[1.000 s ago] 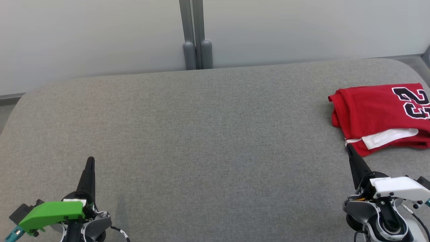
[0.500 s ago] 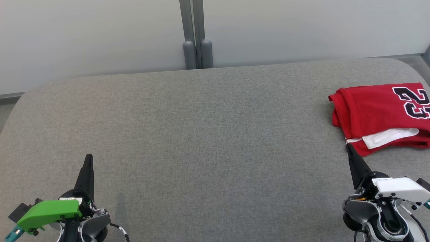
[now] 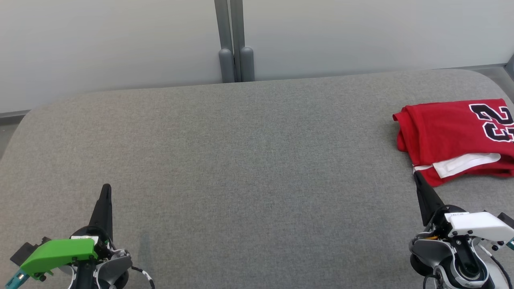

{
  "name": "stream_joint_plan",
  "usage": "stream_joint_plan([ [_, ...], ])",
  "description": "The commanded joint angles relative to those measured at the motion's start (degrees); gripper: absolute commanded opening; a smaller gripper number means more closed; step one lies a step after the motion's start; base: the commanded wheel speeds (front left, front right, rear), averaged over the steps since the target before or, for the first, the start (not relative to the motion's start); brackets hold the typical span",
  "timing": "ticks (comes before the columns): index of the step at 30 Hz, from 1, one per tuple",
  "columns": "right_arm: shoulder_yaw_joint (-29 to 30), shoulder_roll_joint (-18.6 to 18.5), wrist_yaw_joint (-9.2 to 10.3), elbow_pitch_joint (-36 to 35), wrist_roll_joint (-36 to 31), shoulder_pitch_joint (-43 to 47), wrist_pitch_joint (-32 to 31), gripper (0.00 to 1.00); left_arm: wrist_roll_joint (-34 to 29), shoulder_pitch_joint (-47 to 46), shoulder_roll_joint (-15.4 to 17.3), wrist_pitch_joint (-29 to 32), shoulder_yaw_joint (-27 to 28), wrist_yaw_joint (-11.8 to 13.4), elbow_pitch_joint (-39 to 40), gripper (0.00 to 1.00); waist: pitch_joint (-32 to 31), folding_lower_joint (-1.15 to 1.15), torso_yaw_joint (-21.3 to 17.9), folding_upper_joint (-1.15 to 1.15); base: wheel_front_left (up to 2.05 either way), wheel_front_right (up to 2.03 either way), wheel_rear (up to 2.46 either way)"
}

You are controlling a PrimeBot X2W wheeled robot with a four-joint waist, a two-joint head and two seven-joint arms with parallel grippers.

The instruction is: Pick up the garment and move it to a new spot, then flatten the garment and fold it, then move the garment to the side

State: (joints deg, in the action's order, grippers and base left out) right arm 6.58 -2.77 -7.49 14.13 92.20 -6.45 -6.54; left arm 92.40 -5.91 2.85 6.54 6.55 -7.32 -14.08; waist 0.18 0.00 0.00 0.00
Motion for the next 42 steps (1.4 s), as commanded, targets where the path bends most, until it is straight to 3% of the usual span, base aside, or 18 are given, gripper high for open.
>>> stream_joint_plan([
  [1,0.10,-0.03,0.00,-0.30,0.37,0.50,-0.21,0.00,0.02,-0.61,0.00,0.21,0.15,-0.35,0.09,0.00,0.00,0.00,0.00,0.00,0.00,0.00,0.00],
  [42,0.08,-0.03,0.00,-0.30,0.39,0.50,-0.19,0.00,0.03,-0.61,0.01,0.20,0.13,-0.36,0.10,0.00,0.00,0.00,0.00,0.00,0.00,0.00,0.00],
])
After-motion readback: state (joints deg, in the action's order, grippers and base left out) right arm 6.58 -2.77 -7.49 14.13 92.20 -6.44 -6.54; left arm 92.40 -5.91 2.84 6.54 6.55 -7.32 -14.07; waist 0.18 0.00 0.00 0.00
